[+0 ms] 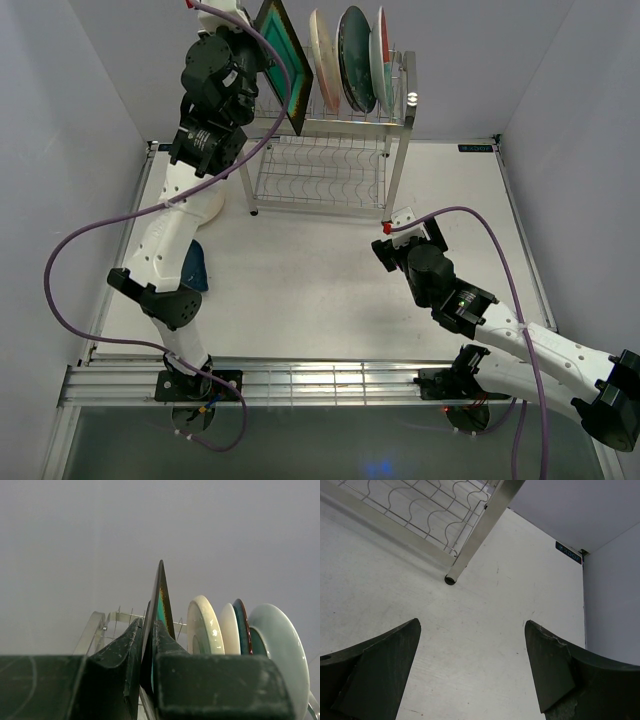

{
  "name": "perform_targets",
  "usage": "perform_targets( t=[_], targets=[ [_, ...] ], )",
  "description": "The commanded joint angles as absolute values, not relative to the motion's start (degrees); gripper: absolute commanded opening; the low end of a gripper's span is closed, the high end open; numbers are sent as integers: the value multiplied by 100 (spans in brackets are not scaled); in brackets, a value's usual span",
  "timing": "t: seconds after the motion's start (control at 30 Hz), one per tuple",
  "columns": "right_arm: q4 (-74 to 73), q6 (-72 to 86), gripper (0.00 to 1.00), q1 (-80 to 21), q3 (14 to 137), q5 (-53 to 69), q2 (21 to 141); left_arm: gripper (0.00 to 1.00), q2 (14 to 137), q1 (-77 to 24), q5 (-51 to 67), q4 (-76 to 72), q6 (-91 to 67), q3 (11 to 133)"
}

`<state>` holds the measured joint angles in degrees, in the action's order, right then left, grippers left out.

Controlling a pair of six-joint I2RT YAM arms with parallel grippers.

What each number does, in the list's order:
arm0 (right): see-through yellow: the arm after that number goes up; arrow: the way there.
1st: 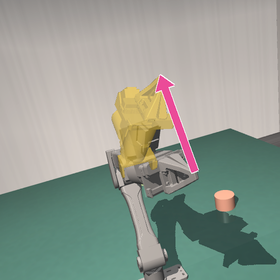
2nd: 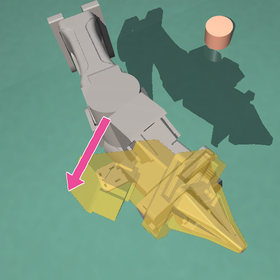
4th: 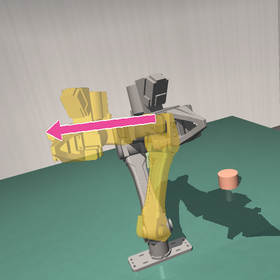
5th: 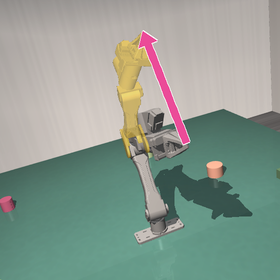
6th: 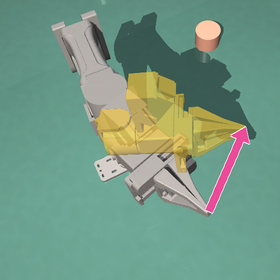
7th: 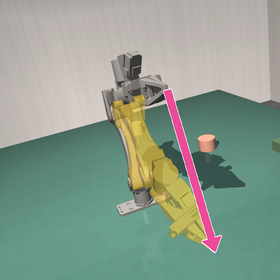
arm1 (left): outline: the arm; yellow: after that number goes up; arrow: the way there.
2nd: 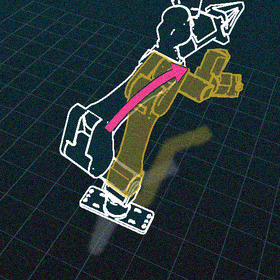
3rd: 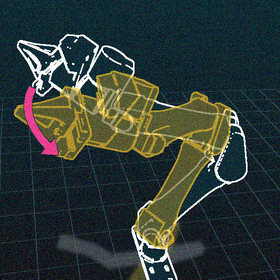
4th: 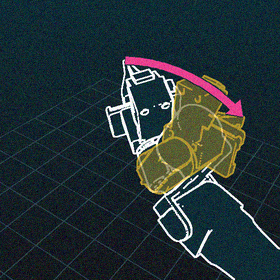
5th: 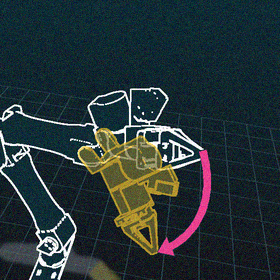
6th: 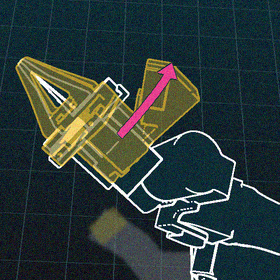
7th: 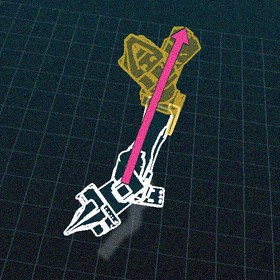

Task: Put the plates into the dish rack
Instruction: Insert the plate into the dish rack.

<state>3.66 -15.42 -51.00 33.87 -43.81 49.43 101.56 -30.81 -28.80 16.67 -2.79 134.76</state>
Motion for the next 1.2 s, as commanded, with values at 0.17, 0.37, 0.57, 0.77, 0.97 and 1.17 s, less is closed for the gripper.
perform_targets(
  t=[0.17,0.37,0.57,0.77,0.97,1.17],
  targets=[
    [703,-1538,90,-5071,3410,-4500,4860,0,9835,-3006,-2945,-254,-141,13553],
    [703,-1547,90,-5080,3401,-4483,4834,0,10195,-2997,-2822,-316,-97,13948],
    [694,-1538,90,-5080,3428,-4465,4843,0,10397,-2953,-2681,-430,-141,13957],
    [677,-1529,90,-5071,3428,-4430,4852,0,10529,-2874,-2602,-501,-176,13992],
    [642,-1503,90,-5071,3445,-4377,4799,0,10687,-2856,-2575,-668,-114,14001],
    [606,-1485,90,-5080,3437,-4351,4755,0,10907,-2856,-2567,-809,-53,14045]
  ],
)
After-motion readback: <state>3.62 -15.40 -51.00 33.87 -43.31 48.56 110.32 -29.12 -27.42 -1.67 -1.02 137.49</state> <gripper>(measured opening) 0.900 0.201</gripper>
